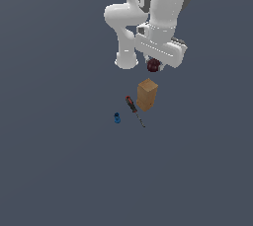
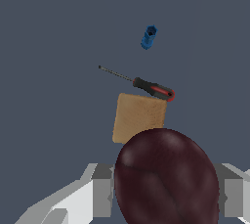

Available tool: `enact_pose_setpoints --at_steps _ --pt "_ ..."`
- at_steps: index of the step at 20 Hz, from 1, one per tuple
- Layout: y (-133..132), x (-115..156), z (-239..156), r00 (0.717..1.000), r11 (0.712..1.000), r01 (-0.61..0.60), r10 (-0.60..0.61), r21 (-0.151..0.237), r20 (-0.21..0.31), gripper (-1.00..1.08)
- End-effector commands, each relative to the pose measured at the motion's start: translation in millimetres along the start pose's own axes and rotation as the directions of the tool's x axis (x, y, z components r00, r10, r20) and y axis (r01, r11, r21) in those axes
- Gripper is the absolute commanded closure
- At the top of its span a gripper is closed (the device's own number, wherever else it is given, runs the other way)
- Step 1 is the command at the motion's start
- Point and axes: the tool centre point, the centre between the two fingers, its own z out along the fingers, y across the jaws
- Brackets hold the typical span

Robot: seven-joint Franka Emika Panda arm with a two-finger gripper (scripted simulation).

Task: Pick up a designated object from a clutter of objects.

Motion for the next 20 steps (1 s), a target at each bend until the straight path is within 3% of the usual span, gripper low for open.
enact_pose_setpoints --at_steps 1,11,20 --pt "-8.9 -10.0 -22.6 1.000 1.000 0.000 0.000 0.000 0.001 1.08" --pt "-46.7 -45.9 -108.8 1.000 1.000 0.001 -0.001 0.002 0.003 1.08" --pt "-67.7 -62.3 -152.4 1.000 1.000 0.001 -0.001 0.003 0.004 1.08"
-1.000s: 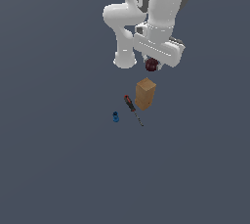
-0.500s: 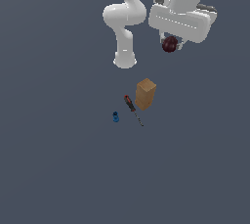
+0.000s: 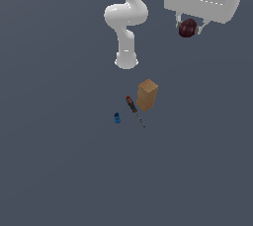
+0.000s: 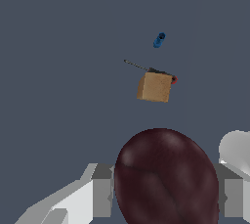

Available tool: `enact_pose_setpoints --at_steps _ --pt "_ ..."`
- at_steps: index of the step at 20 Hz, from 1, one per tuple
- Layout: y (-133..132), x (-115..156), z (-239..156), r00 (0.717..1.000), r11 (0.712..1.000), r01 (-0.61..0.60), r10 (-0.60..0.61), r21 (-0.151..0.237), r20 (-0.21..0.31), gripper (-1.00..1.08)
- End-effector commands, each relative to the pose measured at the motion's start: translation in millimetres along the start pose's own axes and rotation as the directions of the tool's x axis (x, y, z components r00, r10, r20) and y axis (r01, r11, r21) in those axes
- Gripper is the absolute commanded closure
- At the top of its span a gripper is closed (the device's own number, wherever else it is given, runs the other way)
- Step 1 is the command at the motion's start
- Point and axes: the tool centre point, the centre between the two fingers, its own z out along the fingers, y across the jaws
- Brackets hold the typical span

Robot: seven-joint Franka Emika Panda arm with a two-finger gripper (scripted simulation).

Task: Pick up a designated object from a clutter of objects.

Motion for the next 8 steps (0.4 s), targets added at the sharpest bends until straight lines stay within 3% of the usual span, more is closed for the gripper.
enact_pose_setpoints --at_steps 1,8 --pt "-4.2 -3.0 -8.4 1.000 1.000 -0.001 0.001 0.000 0.000 1.08" --pt "-8.5 -5.3 -16.3 1.000 1.000 -0.001 0.001 0.000 0.000 1.08"
